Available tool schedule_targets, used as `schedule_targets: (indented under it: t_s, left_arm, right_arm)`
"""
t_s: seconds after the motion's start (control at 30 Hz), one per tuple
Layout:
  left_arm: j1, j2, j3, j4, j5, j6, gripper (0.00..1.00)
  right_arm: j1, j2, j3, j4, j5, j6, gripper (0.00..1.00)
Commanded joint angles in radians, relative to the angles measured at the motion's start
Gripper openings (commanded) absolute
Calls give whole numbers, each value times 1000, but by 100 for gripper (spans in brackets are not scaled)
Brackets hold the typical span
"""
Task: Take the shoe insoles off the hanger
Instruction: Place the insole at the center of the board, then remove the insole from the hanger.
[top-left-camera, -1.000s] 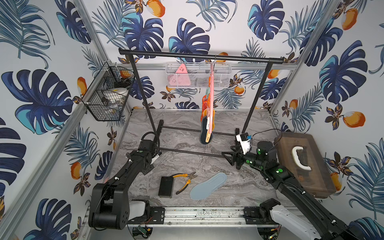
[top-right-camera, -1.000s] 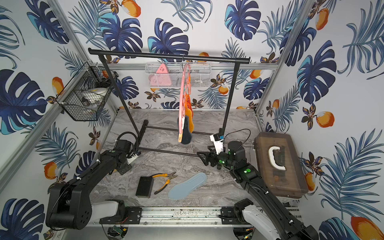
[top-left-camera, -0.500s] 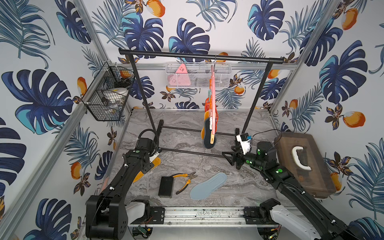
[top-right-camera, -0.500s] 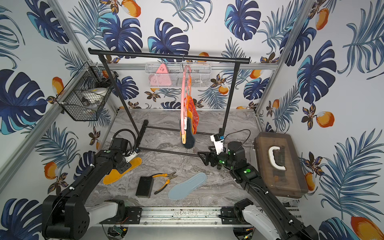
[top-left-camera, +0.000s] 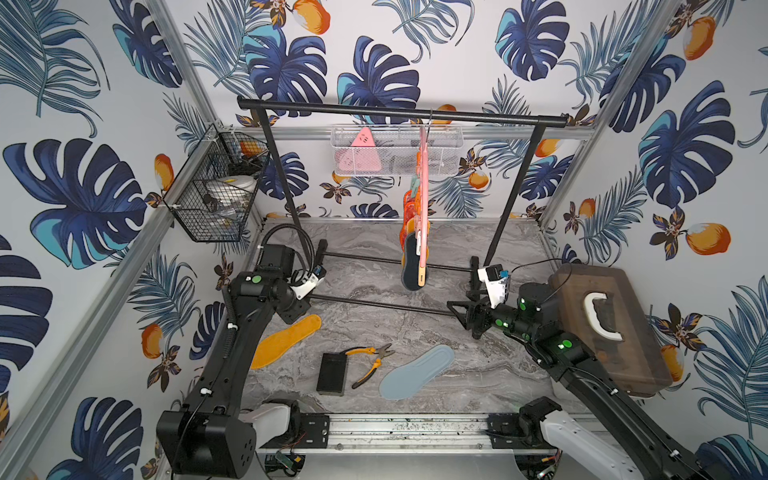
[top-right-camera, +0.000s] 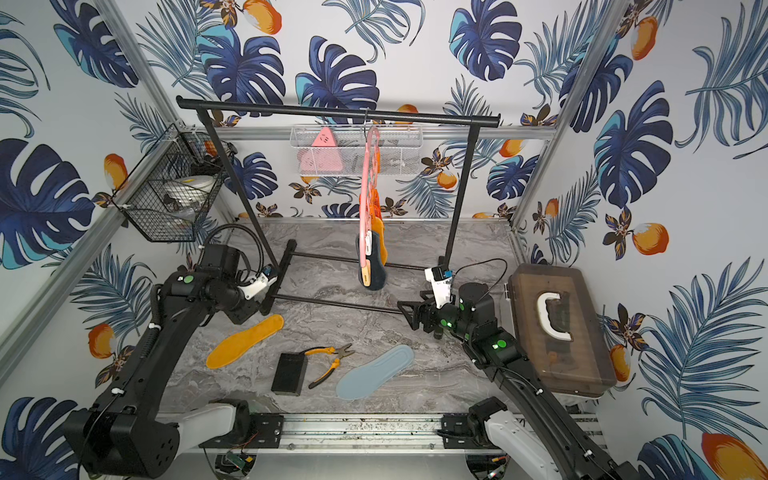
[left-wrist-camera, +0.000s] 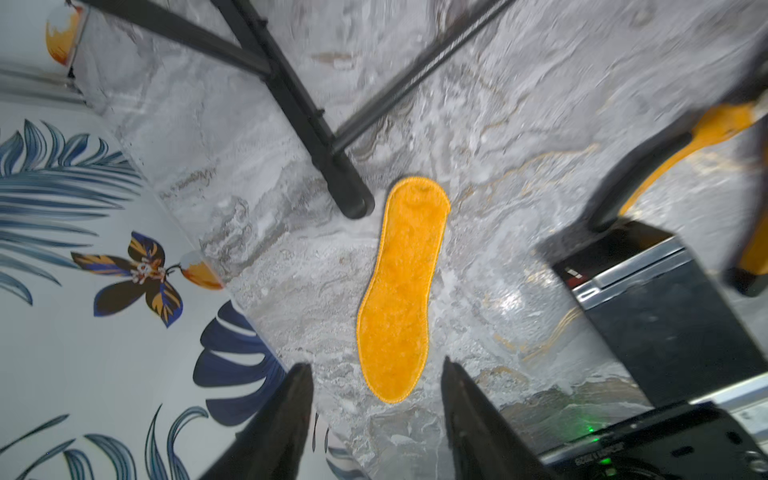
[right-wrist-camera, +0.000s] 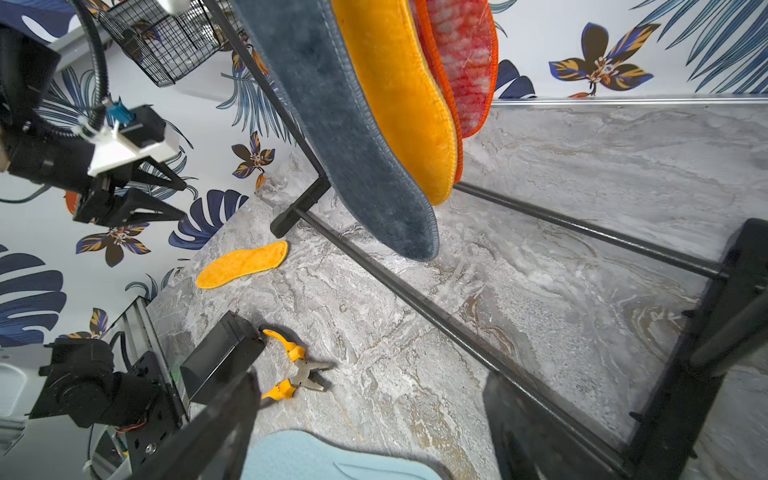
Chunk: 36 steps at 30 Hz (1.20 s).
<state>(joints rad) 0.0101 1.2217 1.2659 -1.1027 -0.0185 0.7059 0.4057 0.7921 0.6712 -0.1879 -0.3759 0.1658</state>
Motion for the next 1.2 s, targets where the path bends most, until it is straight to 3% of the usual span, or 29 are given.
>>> schedule_targets:
  t_s: [0.0,0.1,0.23,0.47,0.6,0.73,0.83,0.97,1.17]
  left_arm:
    - [1,14,94,-87,233,-101,56]
    - [2,-27,120,-44,325,-150,61]
    - [2,-45,168,-52,307,-144,73]
    - [1,-21,322,-201,287,-82,74]
    - [1,-23,372,-238,305,-25,79]
    - [2,18,451,-278,353,-31,79]
    - [1,28,495,-314,413,-15,80]
    - [2,58,572,-345,429,-8,84]
    - [2,99,633,-318,601,-77,84]
  right_arm:
    - [1,-46,-6,-120,104,-13,89]
    - [-1,-82,-33,-128,147,21,91]
    - [-1,-92,-5,-159,181,76,91]
    - [22,-56,147,-311,297,45,92]
    - [23,-25,168,-323,279,126,93]
    - [23,-88,111,-243,297,188,93]
    - [22,-113,108,-195,266,166,93]
    - [23,-15,226,-291,232,121,92]
    - [20,-36,165,-163,195,178,91]
